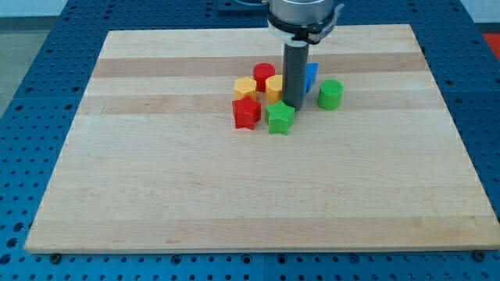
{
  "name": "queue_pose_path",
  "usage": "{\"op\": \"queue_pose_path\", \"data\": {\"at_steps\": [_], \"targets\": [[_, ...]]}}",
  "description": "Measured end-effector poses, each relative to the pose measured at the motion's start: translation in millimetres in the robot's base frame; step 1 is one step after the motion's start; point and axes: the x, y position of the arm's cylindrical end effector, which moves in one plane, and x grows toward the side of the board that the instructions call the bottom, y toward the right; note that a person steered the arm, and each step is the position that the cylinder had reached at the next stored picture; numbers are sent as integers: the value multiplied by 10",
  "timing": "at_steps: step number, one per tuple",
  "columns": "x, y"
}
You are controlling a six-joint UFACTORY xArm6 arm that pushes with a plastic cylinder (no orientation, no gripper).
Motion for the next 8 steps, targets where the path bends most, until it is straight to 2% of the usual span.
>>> {"op": "queue_pose_path", "data": {"at_steps": [2,5,8], "targets": [[-189,96],[-194,634],[-226,919]]}}
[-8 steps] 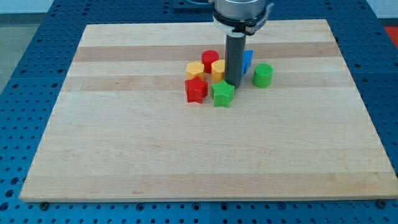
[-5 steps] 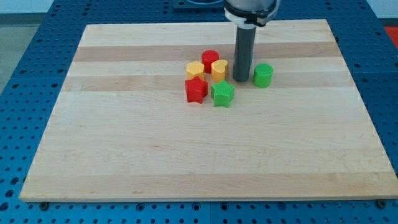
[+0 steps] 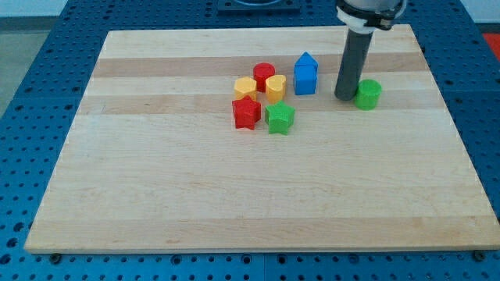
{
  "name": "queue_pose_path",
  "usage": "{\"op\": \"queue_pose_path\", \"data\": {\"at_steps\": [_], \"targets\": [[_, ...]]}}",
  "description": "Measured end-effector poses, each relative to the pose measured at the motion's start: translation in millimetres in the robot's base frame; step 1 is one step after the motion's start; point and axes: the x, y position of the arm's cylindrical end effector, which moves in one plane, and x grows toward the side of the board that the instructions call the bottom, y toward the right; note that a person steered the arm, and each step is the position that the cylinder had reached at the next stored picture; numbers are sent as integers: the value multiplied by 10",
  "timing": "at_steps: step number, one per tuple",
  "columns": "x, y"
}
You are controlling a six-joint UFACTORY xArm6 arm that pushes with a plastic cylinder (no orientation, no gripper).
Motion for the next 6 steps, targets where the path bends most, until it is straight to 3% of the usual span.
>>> {"op": "queue_pose_path", "data": {"at_steps": [6], "targets": [[22,342]]}}
